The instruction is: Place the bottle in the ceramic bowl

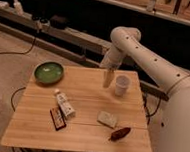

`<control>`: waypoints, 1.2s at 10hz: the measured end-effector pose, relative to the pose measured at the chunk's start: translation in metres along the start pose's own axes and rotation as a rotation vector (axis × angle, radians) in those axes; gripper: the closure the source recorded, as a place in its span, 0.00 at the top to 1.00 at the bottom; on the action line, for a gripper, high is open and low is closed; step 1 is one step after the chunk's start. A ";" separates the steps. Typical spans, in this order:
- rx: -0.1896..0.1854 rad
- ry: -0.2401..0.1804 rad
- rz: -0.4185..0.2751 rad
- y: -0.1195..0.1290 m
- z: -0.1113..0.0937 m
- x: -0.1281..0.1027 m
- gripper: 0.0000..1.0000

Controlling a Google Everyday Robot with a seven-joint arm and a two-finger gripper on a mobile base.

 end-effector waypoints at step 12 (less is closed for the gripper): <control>-0.225 0.093 -0.423 0.043 0.026 -0.014 0.80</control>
